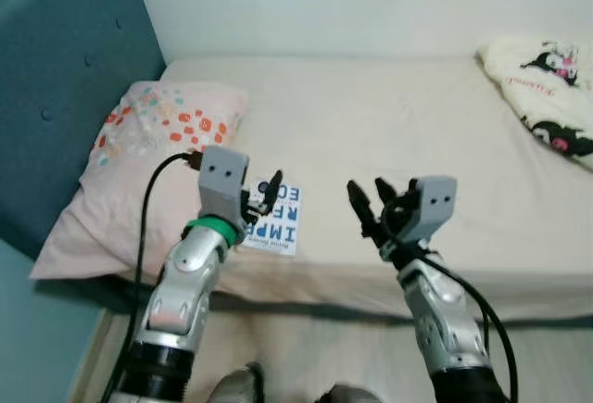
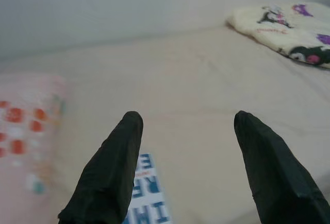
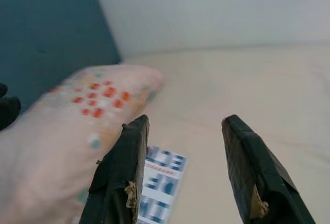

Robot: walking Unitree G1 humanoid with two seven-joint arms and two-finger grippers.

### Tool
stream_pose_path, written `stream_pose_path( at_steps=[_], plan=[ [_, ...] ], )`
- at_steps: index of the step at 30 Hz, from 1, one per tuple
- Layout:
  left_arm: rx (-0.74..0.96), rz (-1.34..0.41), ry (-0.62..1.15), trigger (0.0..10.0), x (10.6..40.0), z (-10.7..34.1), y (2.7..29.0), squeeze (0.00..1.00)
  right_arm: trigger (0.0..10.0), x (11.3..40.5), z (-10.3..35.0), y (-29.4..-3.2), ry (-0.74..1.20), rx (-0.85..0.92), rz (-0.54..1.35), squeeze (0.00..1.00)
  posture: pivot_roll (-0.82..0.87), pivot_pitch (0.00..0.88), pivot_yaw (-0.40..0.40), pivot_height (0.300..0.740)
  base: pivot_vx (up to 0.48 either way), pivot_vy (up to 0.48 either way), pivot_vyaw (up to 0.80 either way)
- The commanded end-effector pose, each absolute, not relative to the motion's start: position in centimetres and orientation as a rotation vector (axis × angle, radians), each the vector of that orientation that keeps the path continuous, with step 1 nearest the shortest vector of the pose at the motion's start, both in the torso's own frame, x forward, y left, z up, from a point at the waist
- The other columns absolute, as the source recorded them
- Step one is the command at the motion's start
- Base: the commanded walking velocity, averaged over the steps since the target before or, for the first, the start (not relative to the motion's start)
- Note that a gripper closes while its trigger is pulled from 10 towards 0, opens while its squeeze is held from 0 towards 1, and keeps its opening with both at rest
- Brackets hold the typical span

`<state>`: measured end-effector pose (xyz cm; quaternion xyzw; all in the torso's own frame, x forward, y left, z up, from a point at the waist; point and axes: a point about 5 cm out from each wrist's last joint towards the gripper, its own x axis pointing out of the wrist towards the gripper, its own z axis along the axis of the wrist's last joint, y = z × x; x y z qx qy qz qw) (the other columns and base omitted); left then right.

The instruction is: Clean up the room

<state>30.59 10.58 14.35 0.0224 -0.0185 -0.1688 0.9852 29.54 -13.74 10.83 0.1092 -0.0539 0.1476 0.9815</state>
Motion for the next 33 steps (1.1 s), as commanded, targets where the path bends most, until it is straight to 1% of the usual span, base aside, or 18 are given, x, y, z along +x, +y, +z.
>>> stream_pose_path(
  at_steps=[1, 33],
  plan=[
    [0.051, -0.33, -0.02, 10.0, 30.56, 13.88, 10.88, 0.0, 10.0, 29.46, 10.59, -13.45, -0.098, 0.228, 0.307, 0.0, -0.04, 0.014, 0.047, 0.74, 0.0, -0.472, 0.0],
    [0.055, -0.328, -0.014, 10.0, 30.56, 13.78, 11.09, 0.0, 10.0, 29.06, 10.21, -12.93, -0.089, 0.237, 0.317, 0.0, -0.04, 0.034, 0.062, 0.74, 0.0, -0.43, 0.0]
  ],
)
